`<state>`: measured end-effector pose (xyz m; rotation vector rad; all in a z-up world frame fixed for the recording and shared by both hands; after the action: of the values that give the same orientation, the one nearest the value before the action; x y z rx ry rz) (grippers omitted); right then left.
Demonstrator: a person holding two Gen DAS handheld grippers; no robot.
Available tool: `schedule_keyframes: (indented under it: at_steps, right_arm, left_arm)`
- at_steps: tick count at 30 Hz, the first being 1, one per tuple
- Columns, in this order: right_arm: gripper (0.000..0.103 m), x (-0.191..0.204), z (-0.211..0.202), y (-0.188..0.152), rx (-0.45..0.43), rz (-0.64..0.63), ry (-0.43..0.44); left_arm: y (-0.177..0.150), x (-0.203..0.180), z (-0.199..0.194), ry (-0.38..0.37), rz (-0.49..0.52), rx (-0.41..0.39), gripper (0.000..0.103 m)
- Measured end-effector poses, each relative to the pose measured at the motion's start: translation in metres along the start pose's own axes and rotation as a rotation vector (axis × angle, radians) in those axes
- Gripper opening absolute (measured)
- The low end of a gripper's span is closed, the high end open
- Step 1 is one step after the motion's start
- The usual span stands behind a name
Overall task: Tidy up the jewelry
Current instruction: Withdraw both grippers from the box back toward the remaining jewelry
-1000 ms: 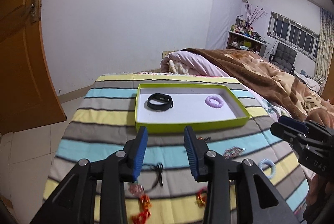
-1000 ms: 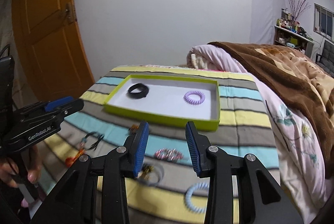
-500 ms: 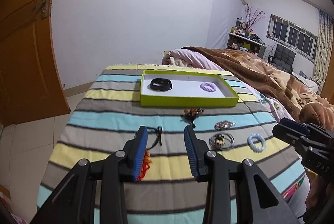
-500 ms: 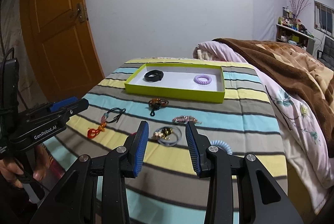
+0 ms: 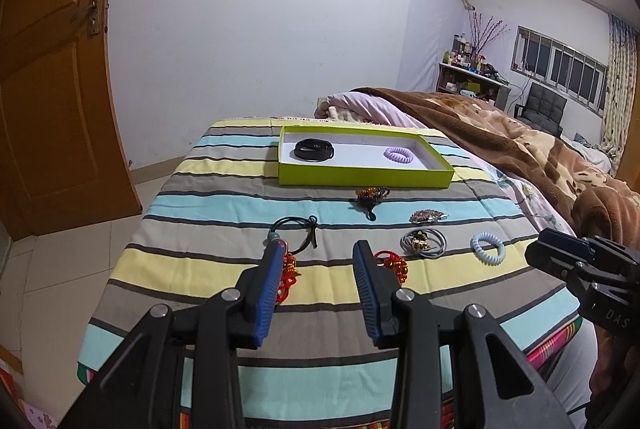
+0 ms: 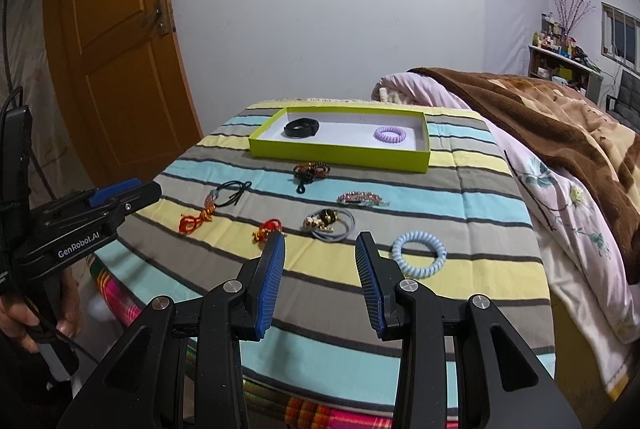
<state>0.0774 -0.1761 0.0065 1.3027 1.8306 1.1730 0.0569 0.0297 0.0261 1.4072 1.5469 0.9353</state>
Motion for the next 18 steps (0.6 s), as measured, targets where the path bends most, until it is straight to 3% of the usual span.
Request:
schedule_keyframes:
  at_steps: [18]
  right_arm:
    - [0.038,-0.010,0.022,-0.006,0.036,0.025,0.003]
  left_arm:
    - [-0.014,0.016,0.022,0.006,-0.006,0.056,0.038]
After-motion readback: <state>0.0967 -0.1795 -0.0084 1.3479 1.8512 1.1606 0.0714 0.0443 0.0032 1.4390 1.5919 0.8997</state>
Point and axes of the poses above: each gripper's, at about its wrist camera, not at the fingertips, and z roughly the way its jaws point, x to its left, y to its top, the point moved 3 cm from there along z, roughly the way its jaws point, and after that the axes turned 11 degrees about -x, right-handed, at the moved point
